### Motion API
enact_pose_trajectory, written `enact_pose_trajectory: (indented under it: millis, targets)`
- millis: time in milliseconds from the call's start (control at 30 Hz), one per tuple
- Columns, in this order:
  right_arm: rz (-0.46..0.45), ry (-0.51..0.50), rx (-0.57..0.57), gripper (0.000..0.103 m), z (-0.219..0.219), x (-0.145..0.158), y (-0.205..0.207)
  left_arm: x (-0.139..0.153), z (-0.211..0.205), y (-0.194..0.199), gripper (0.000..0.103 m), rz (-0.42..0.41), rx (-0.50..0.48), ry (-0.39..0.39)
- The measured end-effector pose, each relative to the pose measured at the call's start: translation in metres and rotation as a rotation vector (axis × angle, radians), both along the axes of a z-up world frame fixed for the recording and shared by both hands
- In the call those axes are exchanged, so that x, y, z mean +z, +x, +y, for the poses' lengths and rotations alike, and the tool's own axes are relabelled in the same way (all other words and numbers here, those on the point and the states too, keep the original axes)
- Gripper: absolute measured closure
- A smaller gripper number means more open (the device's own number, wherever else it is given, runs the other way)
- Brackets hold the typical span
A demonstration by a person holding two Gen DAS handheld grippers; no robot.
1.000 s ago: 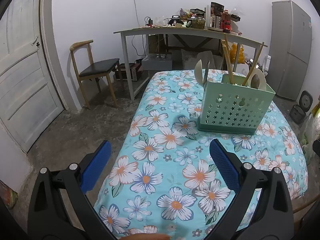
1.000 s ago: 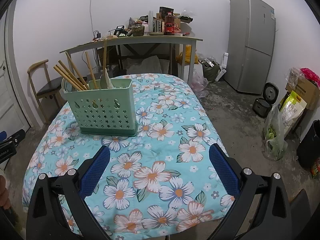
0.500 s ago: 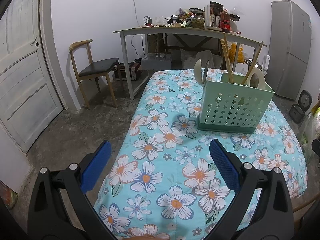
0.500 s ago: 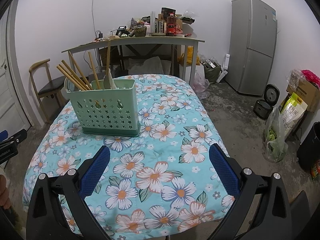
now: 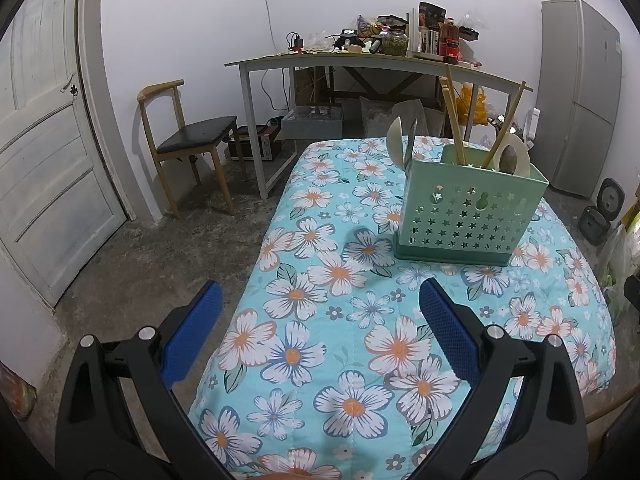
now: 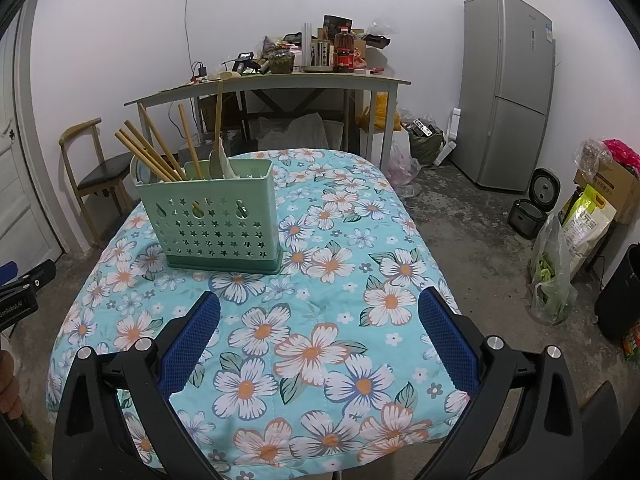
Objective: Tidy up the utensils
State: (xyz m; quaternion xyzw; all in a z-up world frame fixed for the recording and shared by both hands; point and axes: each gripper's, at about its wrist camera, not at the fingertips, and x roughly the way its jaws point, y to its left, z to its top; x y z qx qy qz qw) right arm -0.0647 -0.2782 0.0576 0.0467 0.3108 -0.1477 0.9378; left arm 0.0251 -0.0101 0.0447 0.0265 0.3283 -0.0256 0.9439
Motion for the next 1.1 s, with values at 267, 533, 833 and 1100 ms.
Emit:
enact_pose_trajectory:
  millis: [267, 533, 833, 1100]
  targets:
    - [-0.001, 0.001, 0.001, 0.006, 0.001, 0.0008, -0.0001, 0.0001, -0.0003, 0.0003, 0.008, 0.002, -0.002, 0.001]
    - [-0.003, 0.0, 0.003, 0.006, 0.0012, 0.0018, 0.0001, -0.0009, -0.0004, -0.0006, 0.008, 0.0, -0.004, 0.003]
    - [-0.005, -0.001, 0.006, 0.006, 0.0025, 0.0048, 0.0018, -0.0005, -0.0004, -0.0001, 0.008, 0.001, -0.006, 0.002]
    - [-0.005, 0.0, 0.007, 0.006, 0.0027, 0.0053, 0.0019, -0.0003, -0.0004, -0.0005, 0.008, 0.001, -0.004, 0.002]
